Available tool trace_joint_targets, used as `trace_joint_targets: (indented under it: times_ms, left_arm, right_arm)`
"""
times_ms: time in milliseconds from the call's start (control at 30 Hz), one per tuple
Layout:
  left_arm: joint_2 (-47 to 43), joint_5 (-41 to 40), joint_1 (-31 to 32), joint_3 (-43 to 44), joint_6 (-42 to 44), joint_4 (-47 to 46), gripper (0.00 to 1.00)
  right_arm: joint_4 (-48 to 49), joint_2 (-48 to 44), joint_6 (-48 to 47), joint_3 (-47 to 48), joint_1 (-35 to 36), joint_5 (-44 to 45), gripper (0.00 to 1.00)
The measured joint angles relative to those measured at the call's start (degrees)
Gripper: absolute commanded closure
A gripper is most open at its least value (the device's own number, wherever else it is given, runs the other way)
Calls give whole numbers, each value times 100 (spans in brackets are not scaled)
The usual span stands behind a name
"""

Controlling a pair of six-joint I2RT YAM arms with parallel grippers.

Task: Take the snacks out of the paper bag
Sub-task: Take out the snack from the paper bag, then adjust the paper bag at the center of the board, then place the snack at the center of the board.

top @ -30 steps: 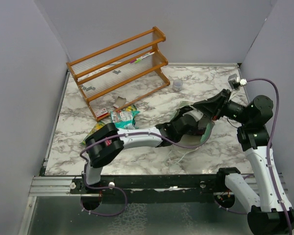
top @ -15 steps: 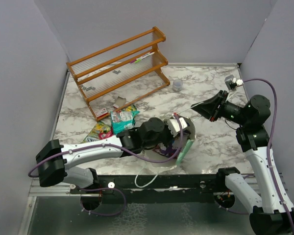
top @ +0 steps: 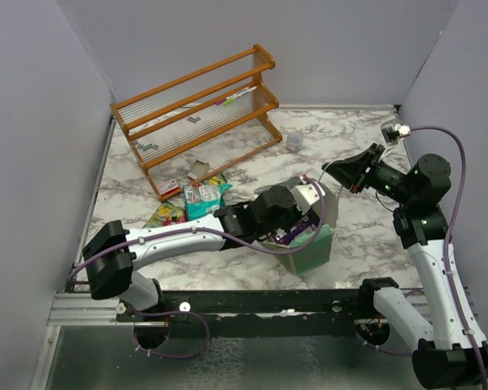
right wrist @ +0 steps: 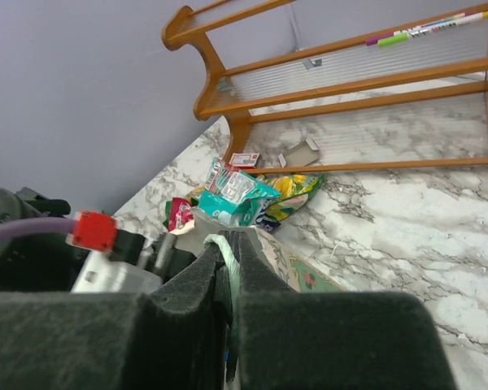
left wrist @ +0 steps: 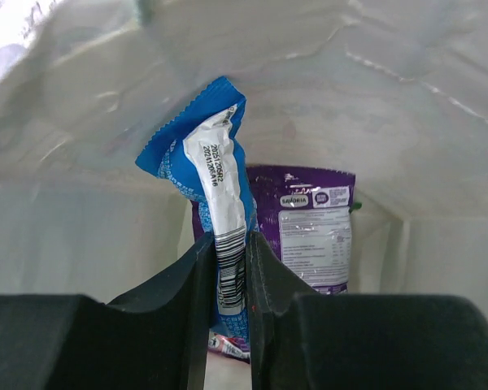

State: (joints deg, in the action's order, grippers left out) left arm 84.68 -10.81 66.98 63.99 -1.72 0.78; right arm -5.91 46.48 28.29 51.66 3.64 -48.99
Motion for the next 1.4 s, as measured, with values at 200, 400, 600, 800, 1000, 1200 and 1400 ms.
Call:
trace_joint_targets:
  times_ms: [200,400,600,800,1000,1200,1400]
  left_arm:
    - [238,-46,0,433,-133,511,100]
    - [140,2,0,1123,-160,761,100]
    - [-164,-116,0,1145,-33,793,100]
    - [-706,-146,-11,1145,153,896,100]
    - [-1561,-581,-11,868,350,678,100]
    - [-2094,-1746,-234,623,549,396,100]
    - [-2299,-2347,-1182,92,195,385,100]
  right_arm:
    - [-13,4,-103,144,0,-11,98]
    - [-15,144,-155,142,0,-74,98]
    - [-205,146,-203,236,0,280,98]
    - [-391,164,-214,426,0,678,98]
    - [-407,205,-262,431,0,734,98]
    - [-824,195,-573,660,0,1025,98]
    - [-1606,214,-1082,1327,2,2002,98]
